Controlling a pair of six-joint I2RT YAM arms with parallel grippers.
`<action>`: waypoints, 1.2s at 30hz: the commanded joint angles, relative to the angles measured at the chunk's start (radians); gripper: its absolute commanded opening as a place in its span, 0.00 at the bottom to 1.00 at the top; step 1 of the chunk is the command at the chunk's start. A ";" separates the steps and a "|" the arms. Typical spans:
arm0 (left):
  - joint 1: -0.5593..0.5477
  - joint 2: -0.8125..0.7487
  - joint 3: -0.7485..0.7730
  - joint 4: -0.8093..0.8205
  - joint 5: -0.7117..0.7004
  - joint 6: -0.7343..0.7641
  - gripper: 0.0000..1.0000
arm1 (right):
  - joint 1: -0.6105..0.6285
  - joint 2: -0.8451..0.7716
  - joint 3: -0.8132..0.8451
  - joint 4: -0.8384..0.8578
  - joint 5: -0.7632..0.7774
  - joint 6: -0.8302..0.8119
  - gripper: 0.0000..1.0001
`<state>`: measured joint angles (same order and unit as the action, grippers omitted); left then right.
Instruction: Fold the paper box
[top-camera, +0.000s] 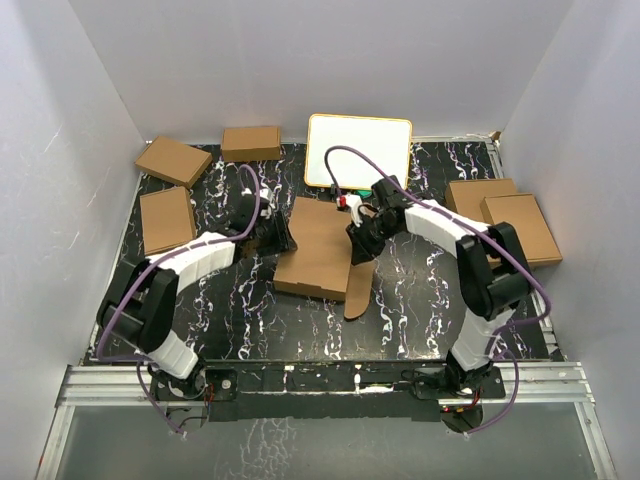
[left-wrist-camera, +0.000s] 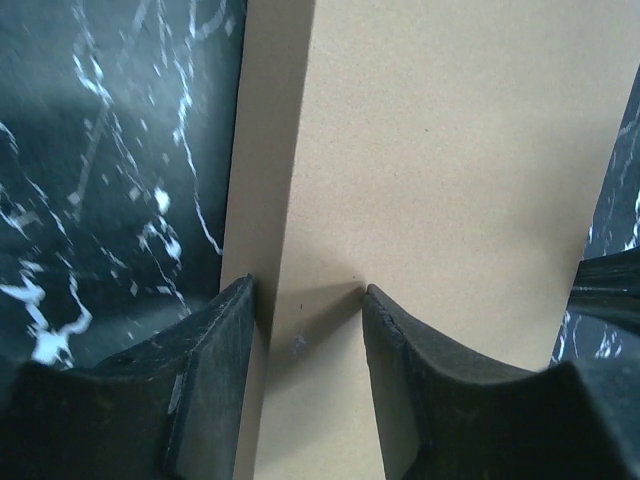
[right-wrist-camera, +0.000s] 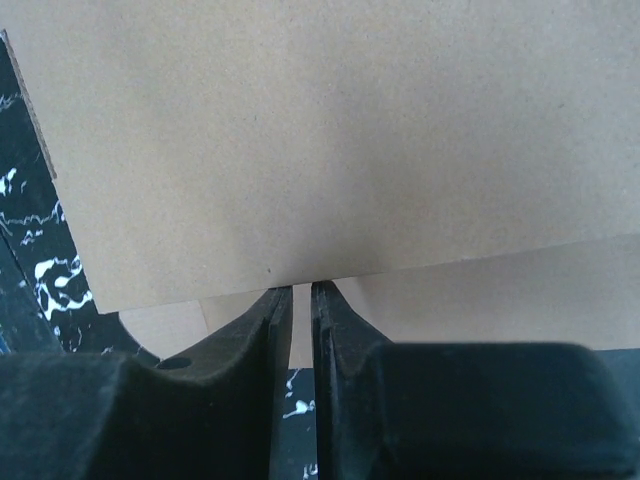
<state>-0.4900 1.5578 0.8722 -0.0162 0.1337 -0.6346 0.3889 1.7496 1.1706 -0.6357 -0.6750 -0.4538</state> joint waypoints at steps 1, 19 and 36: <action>0.020 0.053 0.090 -0.028 0.019 0.063 0.43 | 0.023 0.066 0.124 0.066 -0.083 0.027 0.21; 0.120 -0.359 0.053 -0.022 0.116 0.148 0.80 | -0.028 -0.445 -0.311 0.120 -0.419 -0.401 0.71; 0.126 -0.817 -0.483 0.241 0.172 -0.177 0.97 | 0.095 -0.492 -0.596 0.353 -0.219 -0.703 0.81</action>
<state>-0.3676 0.7918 0.4091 0.1864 0.3004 -0.7719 0.4408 1.2621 0.5720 -0.4965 -0.9321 -1.1503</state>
